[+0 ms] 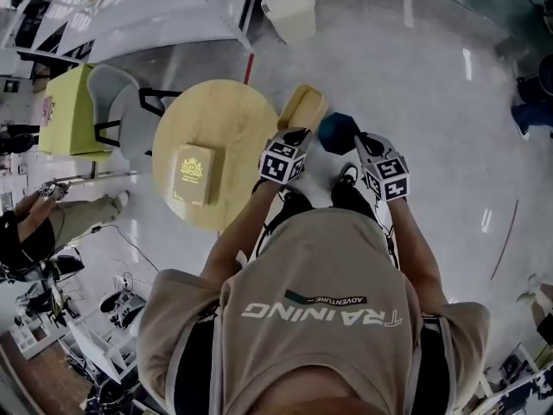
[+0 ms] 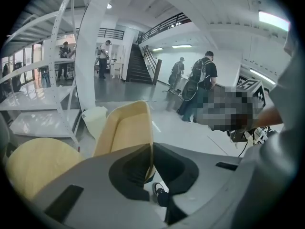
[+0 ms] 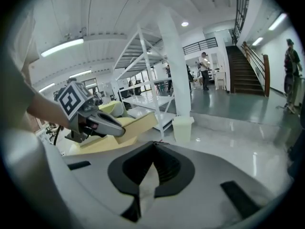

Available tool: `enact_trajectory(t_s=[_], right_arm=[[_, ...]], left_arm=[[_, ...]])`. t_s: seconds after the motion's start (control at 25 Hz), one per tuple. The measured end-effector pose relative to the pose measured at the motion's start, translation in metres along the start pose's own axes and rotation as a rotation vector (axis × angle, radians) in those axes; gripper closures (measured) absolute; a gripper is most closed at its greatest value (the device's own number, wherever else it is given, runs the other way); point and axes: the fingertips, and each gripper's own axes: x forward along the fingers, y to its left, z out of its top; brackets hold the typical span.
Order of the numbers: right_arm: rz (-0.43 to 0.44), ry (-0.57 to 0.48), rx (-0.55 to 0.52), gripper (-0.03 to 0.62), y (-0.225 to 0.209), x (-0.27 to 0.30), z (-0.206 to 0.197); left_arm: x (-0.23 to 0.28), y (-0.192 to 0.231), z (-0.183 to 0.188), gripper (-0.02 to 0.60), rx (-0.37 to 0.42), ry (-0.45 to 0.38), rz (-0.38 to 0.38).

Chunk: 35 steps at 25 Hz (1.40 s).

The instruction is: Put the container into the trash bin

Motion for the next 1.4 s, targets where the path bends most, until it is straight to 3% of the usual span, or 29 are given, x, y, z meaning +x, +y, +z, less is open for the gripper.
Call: enact_trajectory(t_s=[0.32, 0.52, 0.76, 0.92, 1.08, 1.24, 1.4], right_arm=[[-0.007, -0.003, -0.008, 0.595, -0.055, -0.028, -0.018], [-0.034, -0.01, 0.061, 0.595, -0.086, -0.045, -0.027], [-0.061, 0.015, 0.138, 0.595, -0.107, -0.043, -0.054], [-0.071, 0.052, 0.172, 0.595, -0.116, -0.036, -0.072], [-0.076, 0.106, 0.192, 0.595, -0.12, -0.024, -0.091], [-0.11, 0.123, 0.193, 0.595, -0.14, 0.013, -0.11], [-0.088, 0.179, 0.188, 0.595, -0.15, 0.053, -0.141]], left_arm=[[0.061, -0.051, 0.024, 0.555, 0.005, 0.039, -0.014], [0.087, -0.069, 0.038, 0.555, 0.019, 0.069, -0.028], [0.115, -0.073, 0.028, 0.555, 0.055, 0.13, -0.042], [0.139, -0.071, 0.012, 0.555, 0.041, 0.167, -0.062], [0.16, -0.065, -0.015, 0.555, -0.023, 0.225, -0.084], [0.198, -0.037, -0.042, 0.555, -0.061, 0.266, -0.083], [0.237, -0.015, -0.08, 0.555, -0.105, 0.319, -0.087]])
